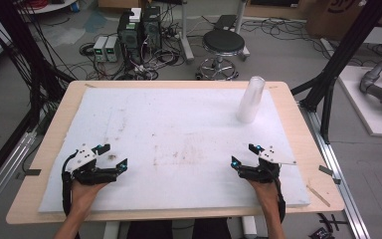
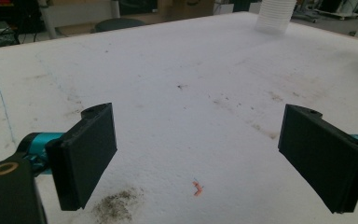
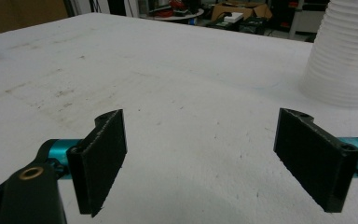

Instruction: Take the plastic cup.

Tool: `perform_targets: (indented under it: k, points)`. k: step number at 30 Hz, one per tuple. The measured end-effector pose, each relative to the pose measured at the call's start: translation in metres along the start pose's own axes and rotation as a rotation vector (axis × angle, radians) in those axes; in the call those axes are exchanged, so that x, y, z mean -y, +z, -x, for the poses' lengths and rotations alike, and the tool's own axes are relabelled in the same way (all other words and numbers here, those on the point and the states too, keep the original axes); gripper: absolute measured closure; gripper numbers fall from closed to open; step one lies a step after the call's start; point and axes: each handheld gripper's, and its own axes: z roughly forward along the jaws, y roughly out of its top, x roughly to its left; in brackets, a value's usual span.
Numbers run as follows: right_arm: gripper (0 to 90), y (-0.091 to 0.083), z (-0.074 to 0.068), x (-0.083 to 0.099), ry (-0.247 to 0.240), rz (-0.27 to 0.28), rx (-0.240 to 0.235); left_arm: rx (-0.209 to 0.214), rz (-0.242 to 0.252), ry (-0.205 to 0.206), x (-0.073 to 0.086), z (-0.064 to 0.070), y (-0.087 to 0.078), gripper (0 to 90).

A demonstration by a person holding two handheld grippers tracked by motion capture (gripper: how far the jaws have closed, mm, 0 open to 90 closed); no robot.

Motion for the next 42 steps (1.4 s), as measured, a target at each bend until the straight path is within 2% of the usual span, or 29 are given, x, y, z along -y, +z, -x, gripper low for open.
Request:
perform_targets:
  k: [12,15,16,18,21,22,27,30,31,33,34,36,42]
  points:
    - [17.1,-0.001,0.001,0.000,0.020,0.006,-0.020,-0.009,0.006,0.003,0.000,0.000,-0.001,11.2]
    - [17.0,-0.002,0.001,0.000,0.012,0.020,-0.024,-0.007,0.006,0.000,0.000,0.000,0.000,11.2]
    - [17.1,-0.003,0.002,-0.001,0.013,0.018,-0.038,-0.002,0.006,0.005,0.000,0.000,0.000,11.2]
    - [17.0,-0.005,0.004,-0.004,0.000,0.014,-0.029,0.002,0.005,0.007,0.000,0.000,0.000,11.2]
    - [17.0,-0.010,0.003,-0.010,0.008,0.036,-0.025,0.001,0.006,0.008,0.000,0.001,-0.001,11.2]
    - [17.0,-0.014,0.002,-0.019,-0.006,0.057,-0.010,0.003,0.008,0.012,0.000,0.001,0.000,11.2]
    - [17.0,-0.024,-0.002,-0.042,-0.033,0.103,0.004,0.018,0.004,0.013,0.000,0.000,0.000,11.2]
    - [17.0,-0.026,-0.004,-0.054,-0.061,0.097,0.007,0.030,-0.003,0.009,0.000,0.000,0.000,11.2]
    - [17.0,-0.027,-0.003,-0.067,-0.070,0.099,0.013,0.031,-0.005,0.009,0.000,-0.001,0.001,11.2]
    - [17.0,-0.029,-0.003,-0.074,-0.069,0.101,0.021,0.037,-0.008,0.005,-0.001,-0.001,0.001,11.2]
    - [17.0,-0.031,-0.001,-0.088,-0.054,0.125,0.019,0.037,-0.008,0.005,-0.001,-0.001,0.001,11.2]
    - [17.0,-0.032,0.000,-0.104,-0.071,0.131,0.044,0.040,-0.014,0.002,-0.001,-0.001,0.001,11.2]
    - [17.0,-0.033,0.014,-0.147,-0.061,0.143,0.104,0.036,-0.023,-0.010,-0.001,-0.002,0.002,11.2]
